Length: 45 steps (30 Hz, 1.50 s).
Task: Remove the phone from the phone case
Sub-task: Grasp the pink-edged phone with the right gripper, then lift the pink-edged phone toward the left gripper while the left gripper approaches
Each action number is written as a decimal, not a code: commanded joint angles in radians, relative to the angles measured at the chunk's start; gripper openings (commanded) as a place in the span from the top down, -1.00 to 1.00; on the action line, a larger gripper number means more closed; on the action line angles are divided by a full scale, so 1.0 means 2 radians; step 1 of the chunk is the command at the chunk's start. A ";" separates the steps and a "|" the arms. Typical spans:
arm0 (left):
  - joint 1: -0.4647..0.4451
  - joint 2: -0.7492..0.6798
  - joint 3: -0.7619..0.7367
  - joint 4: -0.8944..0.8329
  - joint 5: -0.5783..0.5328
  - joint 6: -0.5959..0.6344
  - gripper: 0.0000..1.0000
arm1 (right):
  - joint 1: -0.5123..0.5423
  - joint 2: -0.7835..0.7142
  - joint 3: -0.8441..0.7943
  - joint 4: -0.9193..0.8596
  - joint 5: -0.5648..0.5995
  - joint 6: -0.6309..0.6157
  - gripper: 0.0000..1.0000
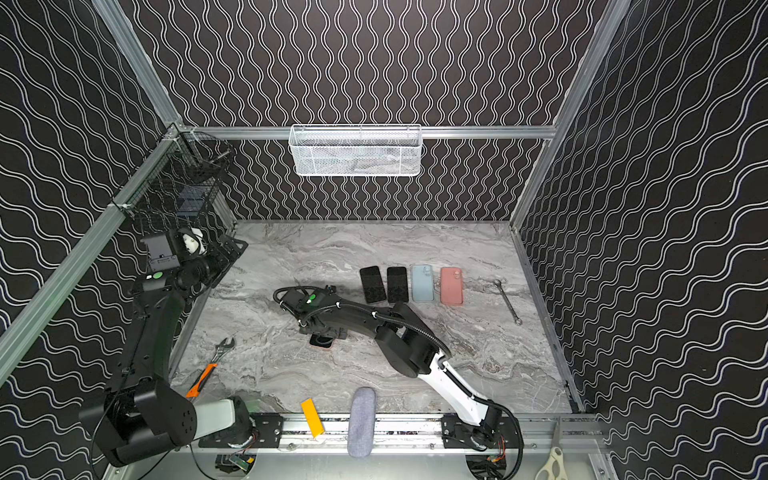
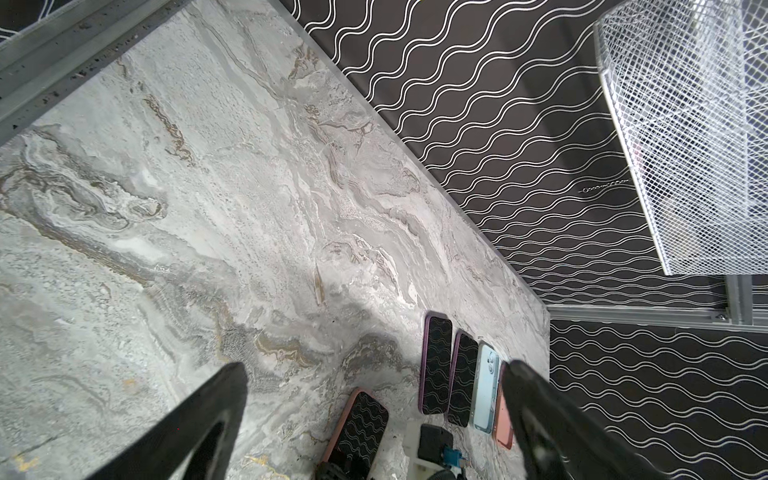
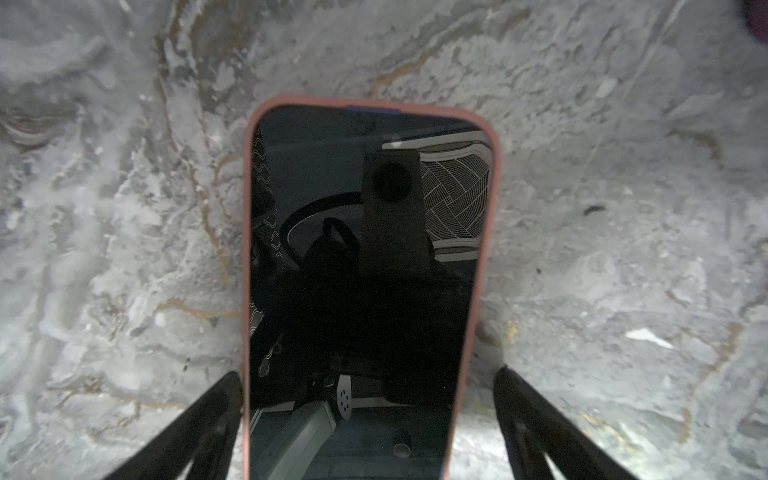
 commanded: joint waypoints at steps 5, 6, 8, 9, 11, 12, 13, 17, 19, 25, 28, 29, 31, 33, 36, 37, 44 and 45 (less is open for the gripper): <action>0.003 0.002 -0.001 0.015 0.003 -0.001 -0.97 | 0.003 0.016 0.021 -0.025 0.009 -0.001 -0.85; 0.003 0.003 -0.002 0.015 0.001 -0.002 -0.97 | 0.004 0.018 0.020 -0.025 0.008 -0.002 -0.84; 0.005 0.006 -0.001 0.016 0.008 -0.003 -0.97 | 0.005 0.020 0.020 -0.023 0.010 -0.006 -0.80; 0.005 0.007 -0.001 0.016 0.011 -0.003 -0.97 | 0.005 0.023 0.021 -0.023 0.013 -0.008 -0.78; 0.005 0.006 -0.001 0.016 0.009 -0.002 -0.97 | 0.005 0.027 0.024 -0.028 0.017 -0.007 -0.74; 0.006 0.006 -0.002 0.016 0.006 -0.002 -0.97 | 0.005 0.029 0.024 -0.029 0.016 -0.008 -0.72; 0.006 0.006 -0.002 0.016 0.005 -0.003 -0.97 | 0.005 0.031 0.024 -0.028 0.015 -0.009 -0.71; 0.006 0.007 -0.002 0.016 0.011 -0.004 -0.97 | 0.005 0.031 0.016 -0.021 0.008 -0.015 -0.63; 0.006 0.006 -0.002 0.016 0.006 -0.003 -0.97 | 0.005 0.029 0.010 -0.019 0.003 -0.015 -0.58; 0.006 0.007 -0.004 0.017 0.008 -0.003 -0.97 | 0.006 0.007 -0.025 0.009 0.001 -0.019 -0.32; 0.007 0.010 -0.003 0.017 0.015 -0.005 -0.97 | 0.006 0.003 -0.029 0.011 0.003 -0.023 -0.25; 0.007 0.010 -0.002 0.017 0.016 -0.005 -0.97 | 0.005 0.002 -0.030 0.011 0.004 -0.025 -0.21; 0.007 0.009 -0.004 0.018 0.011 -0.004 -0.97 | 0.005 -0.001 -0.031 0.011 0.009 -0.030 -0.18; 0.007 0.010 -0.004 0.018 0.011 -0.004 -0.97 | 0.005 -0.010 -0.039 0.015 0.014 -0.035 -0.13; 0.007 0.011 -0.004 0.018 0.015 -0.005 -0.97 | 0.005 -0.034 -0.067 0.041 0.028 -0.046 -0.07; 0.007 0.010 -0.005 0.018 0.012 -0.004 -0.97 | 0.005 -0.041 -0.074 0.047 0.033 -0.049 -0.06; 0.007 0.015 -0.006 0.018 0.013 -0.004 -0.97 | -0.005 -0.079 -0.108 0.060 0.062 -0.067 -0.05; 0.007 0.015 -0.007 0.018 0.012 -0.004 -0.97 | -0.007 -0.084 -0.112 0.061 0.064 -0.069 -0.04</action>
